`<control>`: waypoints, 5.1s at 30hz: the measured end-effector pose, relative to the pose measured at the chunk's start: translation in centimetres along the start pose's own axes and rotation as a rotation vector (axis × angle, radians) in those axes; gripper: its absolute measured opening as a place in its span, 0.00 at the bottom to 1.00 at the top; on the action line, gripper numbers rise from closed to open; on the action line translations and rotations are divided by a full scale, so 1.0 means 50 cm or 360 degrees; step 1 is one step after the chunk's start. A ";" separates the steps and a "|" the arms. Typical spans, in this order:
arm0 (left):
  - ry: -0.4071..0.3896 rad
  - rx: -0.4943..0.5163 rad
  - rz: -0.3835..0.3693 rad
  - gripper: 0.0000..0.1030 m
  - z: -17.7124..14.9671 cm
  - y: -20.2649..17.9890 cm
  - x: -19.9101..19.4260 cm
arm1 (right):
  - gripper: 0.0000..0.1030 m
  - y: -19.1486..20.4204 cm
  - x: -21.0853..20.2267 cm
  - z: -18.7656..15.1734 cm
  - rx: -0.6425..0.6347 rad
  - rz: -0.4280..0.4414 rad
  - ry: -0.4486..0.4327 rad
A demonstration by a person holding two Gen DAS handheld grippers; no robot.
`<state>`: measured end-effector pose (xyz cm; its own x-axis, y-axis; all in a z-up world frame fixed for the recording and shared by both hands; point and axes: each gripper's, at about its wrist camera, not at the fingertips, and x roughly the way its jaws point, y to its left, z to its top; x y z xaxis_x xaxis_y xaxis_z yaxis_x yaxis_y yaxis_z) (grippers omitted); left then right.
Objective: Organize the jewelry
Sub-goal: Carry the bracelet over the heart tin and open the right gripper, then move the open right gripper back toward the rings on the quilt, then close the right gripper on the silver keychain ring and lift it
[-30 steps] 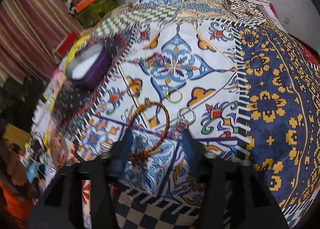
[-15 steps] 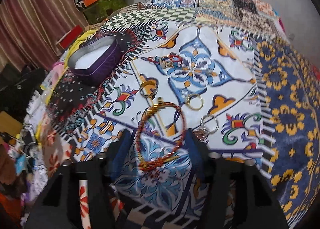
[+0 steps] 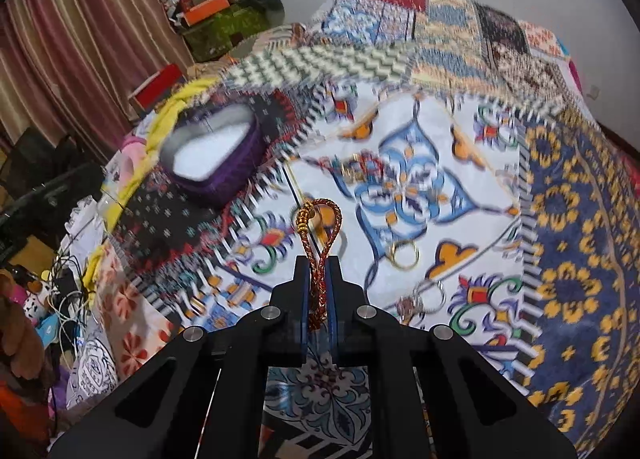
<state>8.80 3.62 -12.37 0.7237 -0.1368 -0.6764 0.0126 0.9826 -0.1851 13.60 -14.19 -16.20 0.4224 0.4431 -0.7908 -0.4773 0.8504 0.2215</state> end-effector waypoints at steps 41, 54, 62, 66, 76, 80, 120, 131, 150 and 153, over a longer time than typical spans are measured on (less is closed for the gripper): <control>0.0008 -0.0058 0.0031 0.08 0.083 0.080 0.121 | 0.06 0.133 0.115 0.163 -0.0168 0.0220 -0.0076; 0.0060 -0.0080 0.0052 0.08 0.075 0.091 0.144 | 0.07 0.133 0.130 0.162 -0.0173 0.0231 -0.0039; 0.0050 -0.0099 0.0066 0.12 0.080 0.095 0.130 | 0.24 0.134 0.132 0.161 -0.0199 0.0203 0.0030; 0.0021 -0.0100 0.0083 0.21 0.085 0.097 0.111 | 0.35 0.128 0.118 0.160 -0.0181 0.0188 0.0002; -0.0088 -0.0079 0.0128 0.25 0.107 0.082 0.041 | 0.35 0.104 0.010 0.175 -0.0166 0.0107 -0.0197; -0.0136 -0.0038 0.0133 0.31 0.112 0.059 0.013 | 0.35 0.087 -0.047 0.172 -0.0162 0.0043 -0.0304; 0.0269 0.0203 -0.0061 0.39 -0.025 -0.106 0.106 | 0.36 -0.091 -0.014 -0.034 0.0013 -0.0139 0.0109; 0.0311 0.0181 -0.0094 0.39 -0.036 -0.105 0.127 | 0.36 -0.081 0.015 -0.036 -0.0048 -0.0031 0.0193; 0.0329 0.0240 -0.0123 0.39 -0.014 -0.138 0.161 | 0.14 -0.096 -0.023 -0.031 0.0037 -0.0021 0.0059; 0.0345 0.0271 -0.0115 0.39 -0.009 -0.150 0.184 | 0.14 -0.108 -0.044 -0.024 0.0065 -0.0034 0.0000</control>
<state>15.08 -5.08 -17.52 0.5526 -0.2128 -0.8058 0.1879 0.9738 -0.1283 14.33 -20.10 -16.36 0.4318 0.4249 -0.7956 -0.4366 0.8703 0.2278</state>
